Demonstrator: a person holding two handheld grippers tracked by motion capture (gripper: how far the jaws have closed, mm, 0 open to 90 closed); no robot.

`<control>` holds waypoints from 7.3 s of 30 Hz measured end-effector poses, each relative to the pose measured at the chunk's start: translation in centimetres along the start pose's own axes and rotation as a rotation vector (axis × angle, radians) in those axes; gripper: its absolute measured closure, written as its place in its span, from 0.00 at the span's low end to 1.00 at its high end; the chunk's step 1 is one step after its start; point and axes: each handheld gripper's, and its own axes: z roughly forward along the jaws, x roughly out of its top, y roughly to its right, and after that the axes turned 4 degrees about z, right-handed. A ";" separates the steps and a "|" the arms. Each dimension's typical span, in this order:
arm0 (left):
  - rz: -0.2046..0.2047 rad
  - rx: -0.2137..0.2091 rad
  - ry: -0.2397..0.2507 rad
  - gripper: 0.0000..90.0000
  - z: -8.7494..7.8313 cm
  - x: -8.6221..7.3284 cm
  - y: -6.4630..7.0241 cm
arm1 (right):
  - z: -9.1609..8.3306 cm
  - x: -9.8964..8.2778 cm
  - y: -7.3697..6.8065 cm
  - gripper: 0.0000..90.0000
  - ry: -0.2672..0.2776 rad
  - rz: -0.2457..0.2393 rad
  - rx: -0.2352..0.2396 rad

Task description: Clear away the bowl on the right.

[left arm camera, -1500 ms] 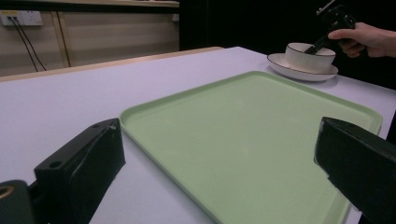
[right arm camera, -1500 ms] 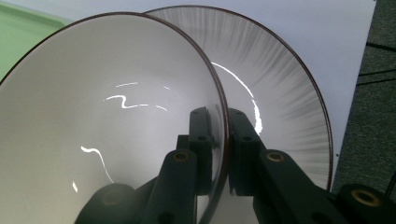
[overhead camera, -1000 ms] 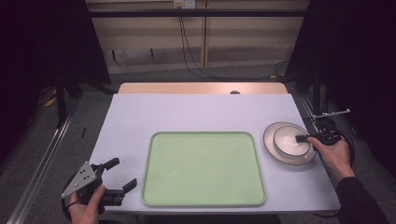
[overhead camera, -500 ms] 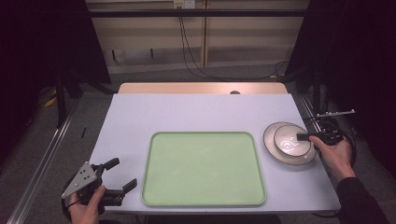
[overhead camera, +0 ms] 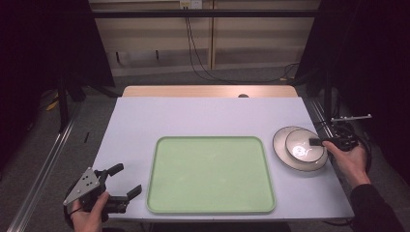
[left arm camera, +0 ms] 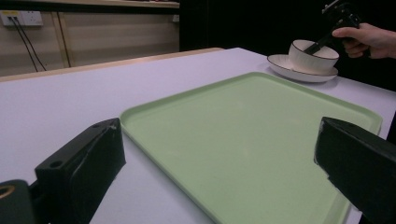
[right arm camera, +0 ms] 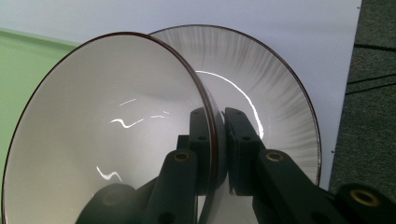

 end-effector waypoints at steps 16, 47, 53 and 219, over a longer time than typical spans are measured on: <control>0.003 0.002 -0.006 0.02 0.0 0.0 0.0 | -1.0 -0.3 0.4 0.92 0.037 0.014 0.053; 0.008 0.002 -0.006 0.02 0.0 0.0 -0.1 | -2.8 -0.4 -2.0 0.90 0.059 -0.057 0.190; 0.002 0.007 -0.003 0.02 0.0 0.0 0.0 | -2.7 -0.2 -2.9 0.90 0.057 -0.078 0.207; 0.002 0.004 -0.003 0.02 -0.1 -0.1 -0.2 | 11.1 5.6 -13.0 0.30 -0.065 -0.171 0.223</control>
